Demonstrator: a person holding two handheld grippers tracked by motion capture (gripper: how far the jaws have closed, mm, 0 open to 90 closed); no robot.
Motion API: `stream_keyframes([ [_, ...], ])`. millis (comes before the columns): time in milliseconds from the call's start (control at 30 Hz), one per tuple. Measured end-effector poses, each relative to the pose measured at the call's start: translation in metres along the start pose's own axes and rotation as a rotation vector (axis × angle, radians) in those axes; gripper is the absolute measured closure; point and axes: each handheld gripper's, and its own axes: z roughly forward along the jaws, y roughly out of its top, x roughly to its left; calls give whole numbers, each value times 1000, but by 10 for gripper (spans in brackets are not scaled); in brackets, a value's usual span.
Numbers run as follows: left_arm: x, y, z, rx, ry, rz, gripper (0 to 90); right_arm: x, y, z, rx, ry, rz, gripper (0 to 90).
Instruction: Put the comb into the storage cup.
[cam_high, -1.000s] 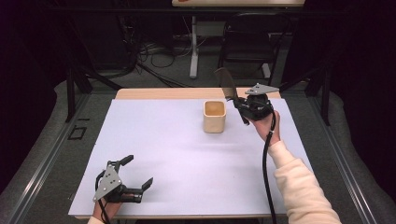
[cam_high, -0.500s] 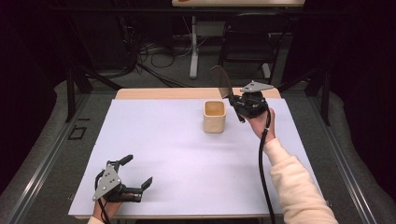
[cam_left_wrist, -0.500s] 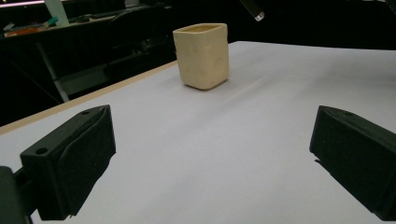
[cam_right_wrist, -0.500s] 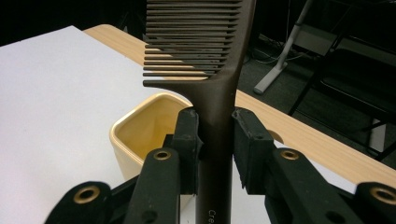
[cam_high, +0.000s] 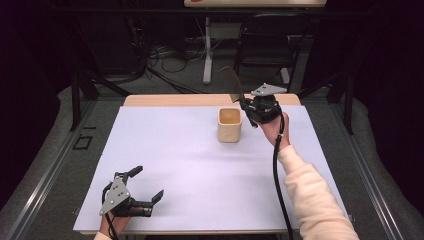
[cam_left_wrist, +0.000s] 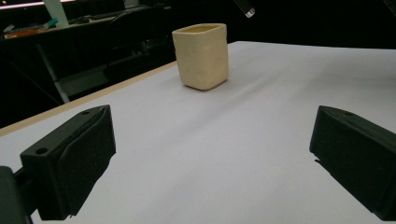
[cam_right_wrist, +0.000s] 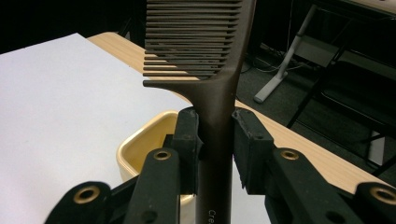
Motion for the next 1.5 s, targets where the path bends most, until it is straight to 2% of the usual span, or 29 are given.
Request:
stream_keyframes([
  [333, 1, 0, 0, 1, 1, -2, 3, 2, 7, 8, -34, 4, -2, 723],
  [533, 1, 0, 0, 0, 0, -3, 4, 3, 8, 12, -36, 6, 14, 722],
  [900, 1, -1, 0, 2, -1, -5, 5, 6, 15, 14, -61, 17, 9, 723],
  [1033, 1, -1, -1, -1, 2, -6, 5, 9, 17, 15, -70, 24, -6, 723],
  [1500, 1, -1, 0, 7, 3, -3, 6, 12, 22, 22, -100, 31, -4, 723],
])
